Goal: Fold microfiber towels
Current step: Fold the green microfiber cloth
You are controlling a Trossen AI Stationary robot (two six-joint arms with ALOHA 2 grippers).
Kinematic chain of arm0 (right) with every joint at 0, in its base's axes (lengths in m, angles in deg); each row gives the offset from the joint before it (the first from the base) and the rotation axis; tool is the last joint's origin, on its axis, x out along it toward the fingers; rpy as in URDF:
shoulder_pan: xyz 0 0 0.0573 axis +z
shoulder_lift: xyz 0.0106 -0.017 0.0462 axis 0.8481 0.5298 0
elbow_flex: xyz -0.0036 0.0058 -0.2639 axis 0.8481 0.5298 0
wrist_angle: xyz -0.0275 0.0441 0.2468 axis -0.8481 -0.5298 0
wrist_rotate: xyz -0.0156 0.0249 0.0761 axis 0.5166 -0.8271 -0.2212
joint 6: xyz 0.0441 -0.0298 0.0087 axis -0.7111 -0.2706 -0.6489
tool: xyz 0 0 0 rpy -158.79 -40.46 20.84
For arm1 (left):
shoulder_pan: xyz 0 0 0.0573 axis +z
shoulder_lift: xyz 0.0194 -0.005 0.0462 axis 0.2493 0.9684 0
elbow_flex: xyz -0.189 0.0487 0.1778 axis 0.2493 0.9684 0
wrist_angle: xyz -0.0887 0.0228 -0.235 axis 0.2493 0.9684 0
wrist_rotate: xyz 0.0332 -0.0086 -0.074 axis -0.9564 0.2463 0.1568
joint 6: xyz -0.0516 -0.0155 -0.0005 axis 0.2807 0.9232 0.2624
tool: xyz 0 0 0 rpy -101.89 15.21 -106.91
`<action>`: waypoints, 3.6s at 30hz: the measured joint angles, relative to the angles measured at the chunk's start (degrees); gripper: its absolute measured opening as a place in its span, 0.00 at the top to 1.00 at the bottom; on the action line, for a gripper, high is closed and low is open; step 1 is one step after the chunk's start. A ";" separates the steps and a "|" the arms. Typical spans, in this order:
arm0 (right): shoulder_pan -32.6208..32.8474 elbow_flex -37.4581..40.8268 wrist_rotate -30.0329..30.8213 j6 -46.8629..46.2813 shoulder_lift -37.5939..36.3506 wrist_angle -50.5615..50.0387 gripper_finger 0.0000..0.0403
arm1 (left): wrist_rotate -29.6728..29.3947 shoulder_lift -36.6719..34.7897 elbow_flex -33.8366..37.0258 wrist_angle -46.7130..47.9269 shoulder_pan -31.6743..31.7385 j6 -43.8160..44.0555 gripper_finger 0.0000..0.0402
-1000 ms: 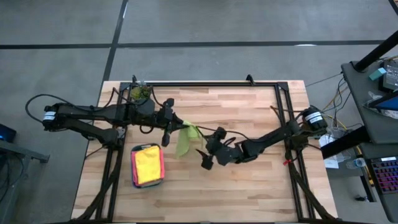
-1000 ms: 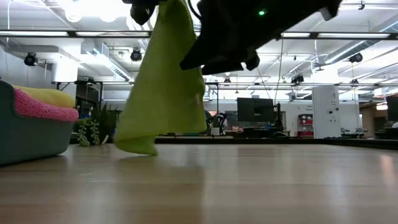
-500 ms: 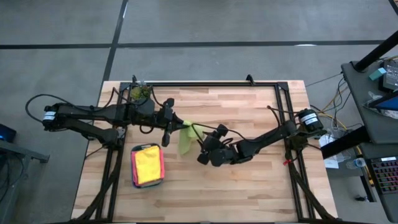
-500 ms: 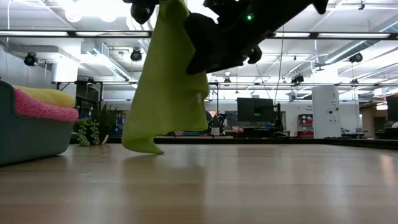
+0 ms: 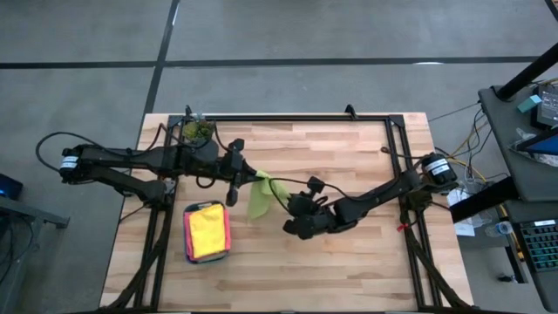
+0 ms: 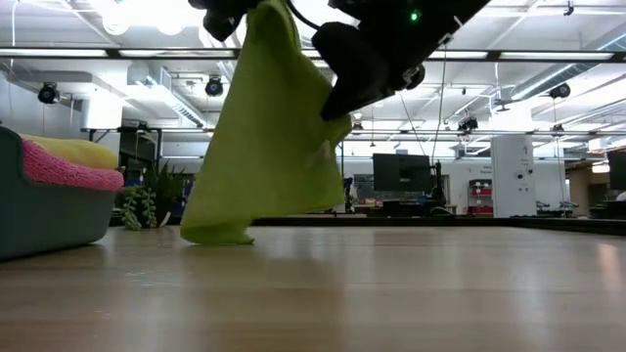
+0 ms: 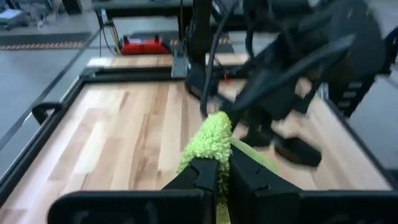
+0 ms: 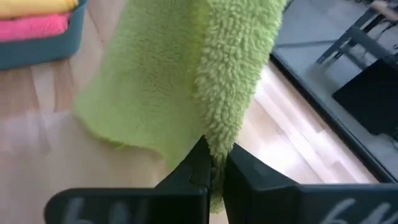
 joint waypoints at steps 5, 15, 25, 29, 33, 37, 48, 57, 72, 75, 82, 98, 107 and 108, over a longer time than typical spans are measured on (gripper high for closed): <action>0.41 -3.16 -9.49 -0.66 -1.76 -8.56 0.97 | -0.46 0.00 0.07 5.65 0.77 -0.89 1.00; 0.79 -8.75 -23.96 2.07 -3.21 -19.52 0.97 | 7.00 0.00 0.26 18.24 1.11 -5.94 1.00; 0.50 -14.79 -20.99 4.49 -3.71 -23.29 0.97 | 10.51 0.26 0.09 10.76 0.76 -2.33 1.00; 0.51 -15.21 -26.72 5.27 -3.65 -23.66 0.97 | 8.07 0.13 0.07 9.86 0.74 -2.35 1.00; 0.37 -14.32 -23.37 3.34 -3.42 -23.72 0.97 | 7.93 0.11 0.16 9.27 0.72 -2.33 1.00; 0.36 -13.57 -18.91 1.79 -2.64 -23.69 0.97 | 7.96 0.09 0.22 8.68 0.70 -2.35 1.00; -0.13 -13.35 -18.80 -0.56 -1.64 -23.10 0.86 | 8.35 0.15 0.22 7.58 0.70 -2.34 1.00; -0.28 -13.33 -17.83 0.53 -1.64 -23.04 0.69 | 8.55 0.20 0.33 7.61 0.70 -2.33 1.00; -0.26 -13.31 -17.68 3.28 -1.64 -23.61 0.98 | 8.55 0.20 0.33 7.56 0.70 -2.31 1.00; -0.75 -13.28 -17.24 0.60 -1.64 -23.19 0.98 | 8.55 0.20 0.34 7.51 0.70 -2.29 1.00; -3.08 -13.18 -17.36 -1.52 -1.44 -21.08 0.86 | 8.52 0.20 0.37 7.21 0.68 -2.24 1.00; -7.44 -7.90 -17.44 3.92 0.27 -13.18 0.85 | 9.51 0.20 0.39 7.26 0.68 -2.26 1.00; -7.38 -10.16 -16.54 6.77 -2.95 -20.72 0.98 | 9.66 0.22 0.12 9.62 0.70 -2.31 1.00; -7.38 -10.76 -15.35 7.55 -3.68 -21.94 0.98 | 9.66 0.22 -0.15 9.85 0.70 -2.33 1.00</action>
